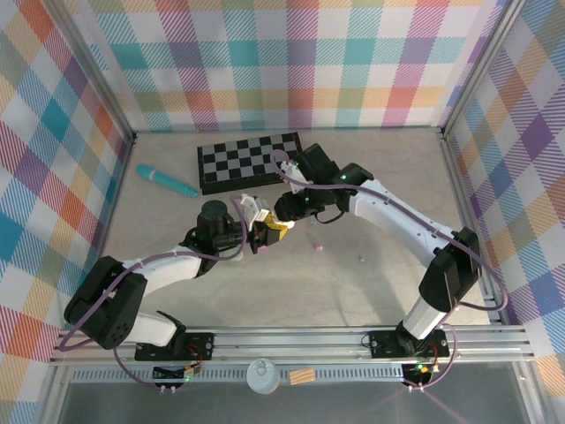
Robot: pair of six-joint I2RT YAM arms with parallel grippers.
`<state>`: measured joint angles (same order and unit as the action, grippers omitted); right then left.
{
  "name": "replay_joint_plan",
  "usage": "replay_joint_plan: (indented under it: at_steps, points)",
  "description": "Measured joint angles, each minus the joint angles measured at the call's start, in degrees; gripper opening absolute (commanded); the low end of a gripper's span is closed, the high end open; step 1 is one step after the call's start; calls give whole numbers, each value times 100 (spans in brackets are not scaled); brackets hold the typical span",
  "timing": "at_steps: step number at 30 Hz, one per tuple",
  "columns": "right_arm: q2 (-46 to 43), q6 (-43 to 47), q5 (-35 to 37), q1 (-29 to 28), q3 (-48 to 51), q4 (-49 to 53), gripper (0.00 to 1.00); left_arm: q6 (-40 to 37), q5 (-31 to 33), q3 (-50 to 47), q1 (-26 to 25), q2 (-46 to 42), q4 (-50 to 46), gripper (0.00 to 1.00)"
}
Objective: Insert wireless bluetooth earbuds into charging case
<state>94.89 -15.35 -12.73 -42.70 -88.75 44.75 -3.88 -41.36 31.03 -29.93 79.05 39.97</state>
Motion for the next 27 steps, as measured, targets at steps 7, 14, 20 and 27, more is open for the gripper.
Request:
replay_joint_plan:
  at_steps: [7,14,20,27]
  points:
    - [44,46,9,-2,0,33,22,0,7,0,0,0,-105,1]
    - [44,44,101,-2,0,-28,20,2,33,0,0,0,-103,1]
    - [42,44,332,-7,-63,-168,20,26,37,0,0,2,-76,1]
    - [-116,13,505,109,-48,-273,20,22,39,0,0,2,-61,1]
